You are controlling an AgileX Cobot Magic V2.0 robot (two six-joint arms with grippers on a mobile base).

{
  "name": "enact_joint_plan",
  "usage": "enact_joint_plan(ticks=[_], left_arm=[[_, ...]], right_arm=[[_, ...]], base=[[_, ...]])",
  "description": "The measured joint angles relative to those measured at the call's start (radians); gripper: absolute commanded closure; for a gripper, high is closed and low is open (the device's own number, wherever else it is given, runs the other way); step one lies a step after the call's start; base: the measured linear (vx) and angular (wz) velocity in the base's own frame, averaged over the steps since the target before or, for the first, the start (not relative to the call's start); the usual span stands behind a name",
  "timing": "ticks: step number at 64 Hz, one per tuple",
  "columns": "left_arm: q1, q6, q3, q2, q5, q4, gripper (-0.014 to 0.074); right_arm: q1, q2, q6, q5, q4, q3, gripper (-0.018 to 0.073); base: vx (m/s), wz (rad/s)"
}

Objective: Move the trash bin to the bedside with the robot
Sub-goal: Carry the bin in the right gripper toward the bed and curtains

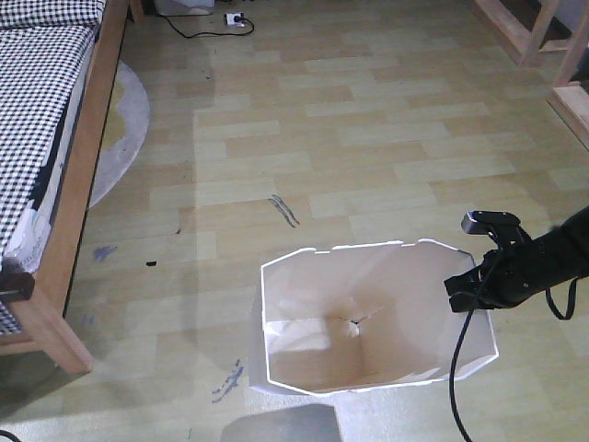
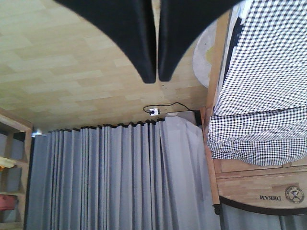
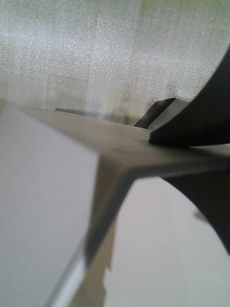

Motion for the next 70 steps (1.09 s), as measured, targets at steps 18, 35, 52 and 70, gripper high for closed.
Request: enact_joint_plan(ticks=[18, 35, 52, 70], left_arm=[[0.000, 0.000, 0.000, 0.000, 0.000, 0.000, 0.0603], [0.000, 0.000, 0.000, 0.000, 0.000, 0.000, 0.0603], [0.000, 0.000, 0.000, 0.000, 0.000, 0.000, 0.0603], [0.000, 0.000, 0.000, 0.000, 0.000, 0.000, 0.0603]], right_arm=[[0.000, 0.000, 0.000, 0.000, 0.000, 0.000, 0.0563], [0.000, 0.000, 0.000, 0.000, 0.000, 0.000, 0.0563], [0.000, 0.000, 0.000, 0.000, 0.000, 0.000, 0.0563], [0.000, 0.000, 0.000, 0.000, 0.000, 0.000, 0.0563]], base=[[0.32, 0.03], [0.33, -0.04], [0.34, -0.04], [0.32, -0.01]])
